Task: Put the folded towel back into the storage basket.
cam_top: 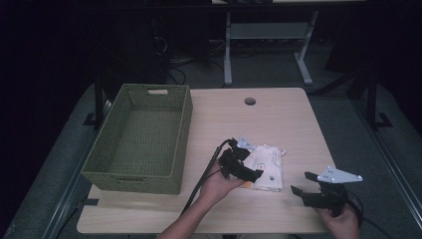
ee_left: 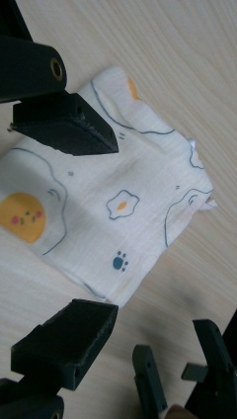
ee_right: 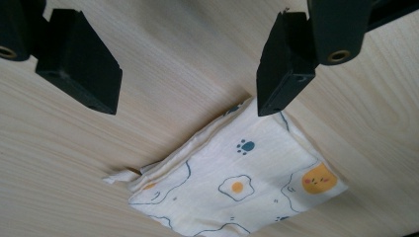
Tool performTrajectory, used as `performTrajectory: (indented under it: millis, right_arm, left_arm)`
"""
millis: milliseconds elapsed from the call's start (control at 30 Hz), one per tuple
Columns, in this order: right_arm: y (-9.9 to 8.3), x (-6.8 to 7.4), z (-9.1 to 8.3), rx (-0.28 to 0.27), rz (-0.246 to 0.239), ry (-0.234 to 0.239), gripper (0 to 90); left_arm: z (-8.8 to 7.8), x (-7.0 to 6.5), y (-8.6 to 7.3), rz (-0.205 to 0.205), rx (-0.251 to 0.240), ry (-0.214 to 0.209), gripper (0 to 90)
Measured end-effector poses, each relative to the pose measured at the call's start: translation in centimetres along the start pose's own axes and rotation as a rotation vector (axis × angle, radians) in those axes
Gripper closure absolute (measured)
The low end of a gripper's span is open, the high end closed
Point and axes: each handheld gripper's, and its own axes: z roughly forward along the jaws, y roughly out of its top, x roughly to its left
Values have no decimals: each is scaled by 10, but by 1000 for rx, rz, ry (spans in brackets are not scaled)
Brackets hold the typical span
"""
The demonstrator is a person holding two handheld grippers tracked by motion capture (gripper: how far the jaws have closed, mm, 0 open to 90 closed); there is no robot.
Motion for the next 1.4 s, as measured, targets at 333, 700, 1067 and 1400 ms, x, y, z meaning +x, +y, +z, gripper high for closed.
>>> performTrajectory:
  millis: [333, 700, 1067, 1400]
  right_arm:
    - [0, -1, -1, -9, 8, 5, 254]
    - [0, -2, -3, -18, 13, 5, 254]
    - [0, -2, -5, -28, 25, 0, 254]
    - [0, -5, -7, -38, 35, -14, 254]
  left_arm:
    - [29, 3, 19, 20, 109, 12, 233]
    - [51, 7, 31, 12, 199, 36, 243]
    - [72, 5, 37, 23, 311, 83, 279]
    - [84, 3, 36, 42, 378, 142, 292]
